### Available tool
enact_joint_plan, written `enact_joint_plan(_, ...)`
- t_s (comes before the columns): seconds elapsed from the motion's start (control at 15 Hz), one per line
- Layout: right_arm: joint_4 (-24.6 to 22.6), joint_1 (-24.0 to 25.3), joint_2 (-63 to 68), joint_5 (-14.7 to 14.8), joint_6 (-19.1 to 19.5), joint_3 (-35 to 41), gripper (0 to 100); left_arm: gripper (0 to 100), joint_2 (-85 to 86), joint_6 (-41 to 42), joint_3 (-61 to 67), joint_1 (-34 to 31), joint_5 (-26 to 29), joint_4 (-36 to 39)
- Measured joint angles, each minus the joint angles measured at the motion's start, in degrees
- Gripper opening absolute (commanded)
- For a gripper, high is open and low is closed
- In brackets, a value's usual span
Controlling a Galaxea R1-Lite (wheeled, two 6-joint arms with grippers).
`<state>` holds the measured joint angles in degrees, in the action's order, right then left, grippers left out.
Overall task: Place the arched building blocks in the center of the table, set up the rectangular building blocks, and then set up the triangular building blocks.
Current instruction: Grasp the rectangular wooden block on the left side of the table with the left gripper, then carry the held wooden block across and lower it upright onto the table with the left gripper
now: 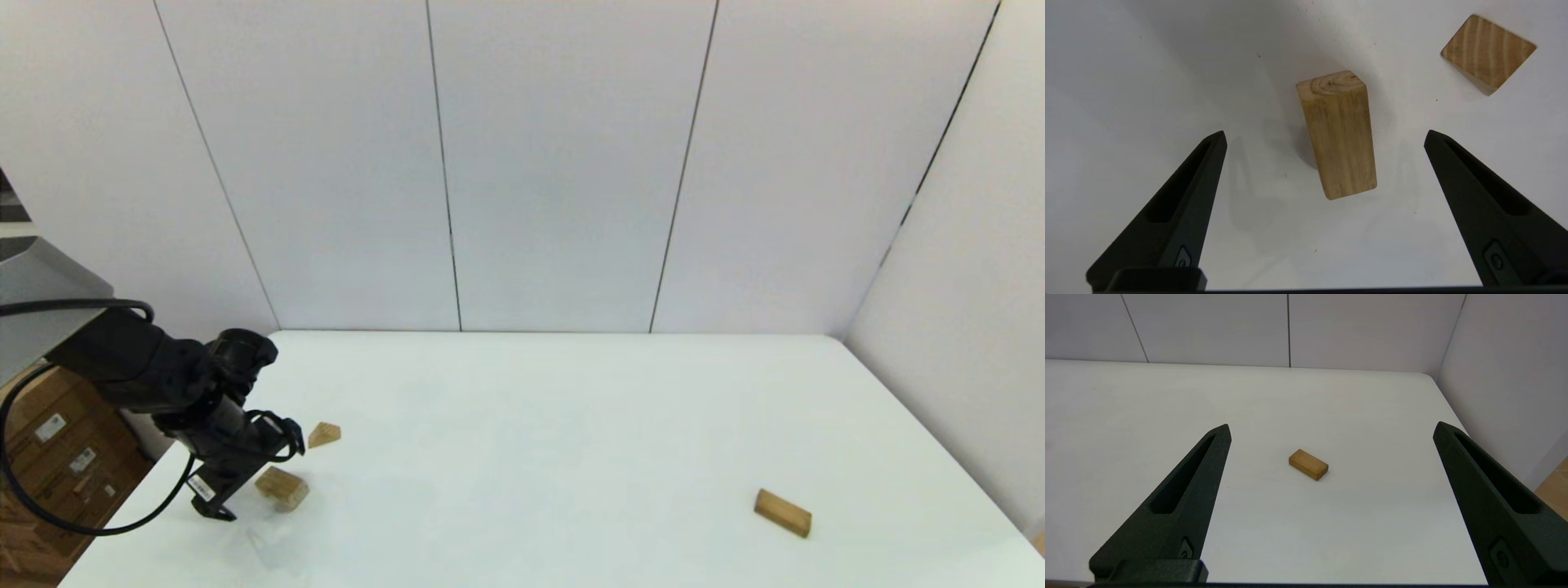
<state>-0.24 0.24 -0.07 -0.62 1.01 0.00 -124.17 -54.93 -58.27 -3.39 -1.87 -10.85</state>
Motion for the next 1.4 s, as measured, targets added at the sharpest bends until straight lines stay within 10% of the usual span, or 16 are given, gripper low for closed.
enact_joint_plan(0.53,0.0,0.0,0.0,-0.01,0.0,0.0,100,100,-2.29,-0.57,-1.27,2.21,-3.47,-0.96)
enact_joint_plan(0.6,0.0,0.0,0.0,0.0,0.02,0.0,100,0,-2.51,-0.55,-1.32,2.4,-3.51,-1.0)
enact_joint_plan(1.4,0.0,0.0,0.0,-0.01,0.02,0.0,100,0,-3.78,-0.88,-1.29,3.41,-5.55,-1.02)
